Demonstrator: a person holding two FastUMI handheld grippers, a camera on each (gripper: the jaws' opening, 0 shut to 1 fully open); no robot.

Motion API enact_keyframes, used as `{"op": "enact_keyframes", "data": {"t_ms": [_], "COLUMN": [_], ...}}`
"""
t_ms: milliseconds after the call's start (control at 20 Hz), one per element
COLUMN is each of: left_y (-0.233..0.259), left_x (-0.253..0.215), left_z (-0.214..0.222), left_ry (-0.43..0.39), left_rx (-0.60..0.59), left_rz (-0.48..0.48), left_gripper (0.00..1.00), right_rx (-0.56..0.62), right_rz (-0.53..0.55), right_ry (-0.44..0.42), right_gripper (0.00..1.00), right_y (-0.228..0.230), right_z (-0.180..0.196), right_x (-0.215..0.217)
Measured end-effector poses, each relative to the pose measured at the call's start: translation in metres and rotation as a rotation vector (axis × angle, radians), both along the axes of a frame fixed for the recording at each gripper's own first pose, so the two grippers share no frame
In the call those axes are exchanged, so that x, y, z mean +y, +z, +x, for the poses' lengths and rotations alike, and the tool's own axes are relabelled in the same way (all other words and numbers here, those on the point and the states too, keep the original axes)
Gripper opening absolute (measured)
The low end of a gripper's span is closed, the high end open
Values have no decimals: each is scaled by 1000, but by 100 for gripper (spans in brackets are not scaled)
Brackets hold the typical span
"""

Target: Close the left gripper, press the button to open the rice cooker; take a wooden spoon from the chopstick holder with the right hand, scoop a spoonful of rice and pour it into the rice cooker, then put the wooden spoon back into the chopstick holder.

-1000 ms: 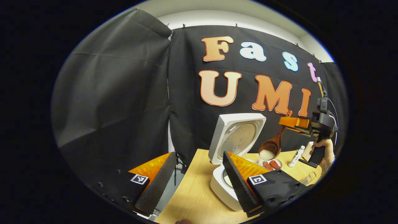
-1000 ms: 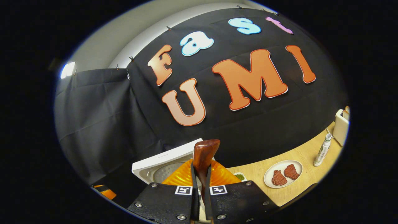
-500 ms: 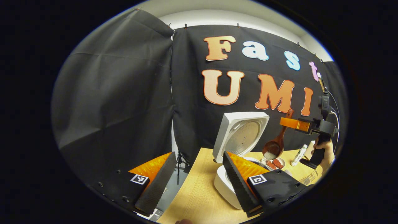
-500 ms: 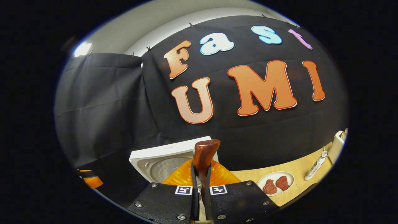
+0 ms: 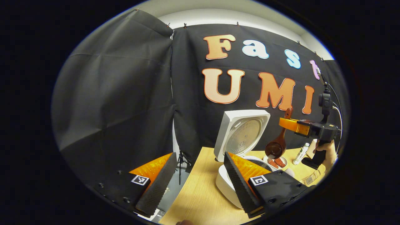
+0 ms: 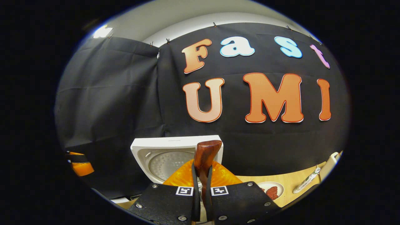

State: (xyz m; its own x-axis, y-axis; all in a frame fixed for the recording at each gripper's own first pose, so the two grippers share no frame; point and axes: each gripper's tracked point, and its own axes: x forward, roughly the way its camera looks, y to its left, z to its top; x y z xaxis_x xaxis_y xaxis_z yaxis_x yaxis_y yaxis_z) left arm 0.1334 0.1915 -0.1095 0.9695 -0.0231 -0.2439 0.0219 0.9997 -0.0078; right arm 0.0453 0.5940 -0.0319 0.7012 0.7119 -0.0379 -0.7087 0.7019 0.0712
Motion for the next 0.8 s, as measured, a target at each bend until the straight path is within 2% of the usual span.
{"op": "enact_keyframes", "data": {"t_ms": [300, 450, 600, 700, 800], "left_y": [0, 0, 3, 5, 7], "left_x": [1, -3, -8, -13, -20], "left_z": [-5, -8, -14, -18, -19], "left_ry": [11, 10, 9, 4, -1], "left_rx": [4, 6, 1, -2, -4], "left_rz": [1, 3, 5, -2, -3], "left_gripper": [100, 100, 100, 100, 100], "right_rx": [-67, -61, 4, 81, 108], "right_rz": [-73, -67, 12, 98, 153], "right_ry": [24, 30, 20, 5, -27], "right_gripper": [6, 6, 6, 6, 6], "right_y": [-6, -6, -2, 2, 12], "right_z": [-11, -12, -11, -6, 2], "right_x": [0, -2, -16, -33, -56]}}
